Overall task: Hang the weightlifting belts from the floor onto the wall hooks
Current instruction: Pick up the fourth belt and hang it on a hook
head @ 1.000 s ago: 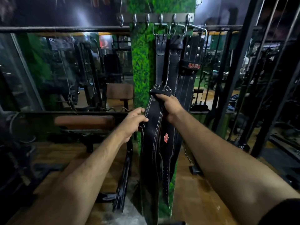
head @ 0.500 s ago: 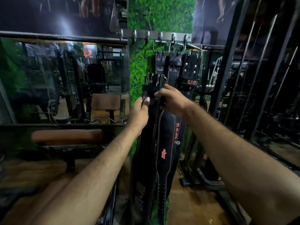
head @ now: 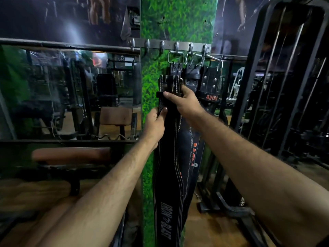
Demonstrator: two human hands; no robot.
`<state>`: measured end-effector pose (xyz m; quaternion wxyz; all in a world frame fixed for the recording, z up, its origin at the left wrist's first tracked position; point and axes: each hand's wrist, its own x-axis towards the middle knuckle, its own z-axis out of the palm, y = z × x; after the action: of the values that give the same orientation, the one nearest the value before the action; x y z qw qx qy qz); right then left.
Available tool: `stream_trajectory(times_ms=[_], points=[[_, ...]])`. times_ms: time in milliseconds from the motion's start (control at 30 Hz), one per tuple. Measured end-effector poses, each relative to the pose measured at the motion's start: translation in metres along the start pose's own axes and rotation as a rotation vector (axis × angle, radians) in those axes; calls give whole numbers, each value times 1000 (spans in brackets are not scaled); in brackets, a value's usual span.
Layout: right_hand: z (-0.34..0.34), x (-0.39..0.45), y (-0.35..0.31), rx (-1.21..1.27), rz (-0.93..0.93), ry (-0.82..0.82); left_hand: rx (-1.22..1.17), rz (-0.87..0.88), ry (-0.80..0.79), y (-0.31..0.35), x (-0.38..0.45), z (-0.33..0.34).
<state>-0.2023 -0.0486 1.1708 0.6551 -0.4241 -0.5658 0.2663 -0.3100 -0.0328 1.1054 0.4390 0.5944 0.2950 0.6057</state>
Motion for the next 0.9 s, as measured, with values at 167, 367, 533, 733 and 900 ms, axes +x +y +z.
stream_trajectory(times_ms=[167, 367, 533, 733, 900], points=[[-16, 8, -7, -71, -152, 96, -33, 43, 9, 8, 1, 21], [-32, 30, -31, 61, -310, 219, 81, 39, -22, -16, -9, 43], [-39, 29, -16, 127, -279, 238, 185, -130, -50, -65, -38, 39], [-59, 28, -13, 185, -263, 255, 512, -451, -266, -102, -87, 7], [-69, 27, -18, 241, -247, 172, 469, -386, -201, -70, -56, 4]])
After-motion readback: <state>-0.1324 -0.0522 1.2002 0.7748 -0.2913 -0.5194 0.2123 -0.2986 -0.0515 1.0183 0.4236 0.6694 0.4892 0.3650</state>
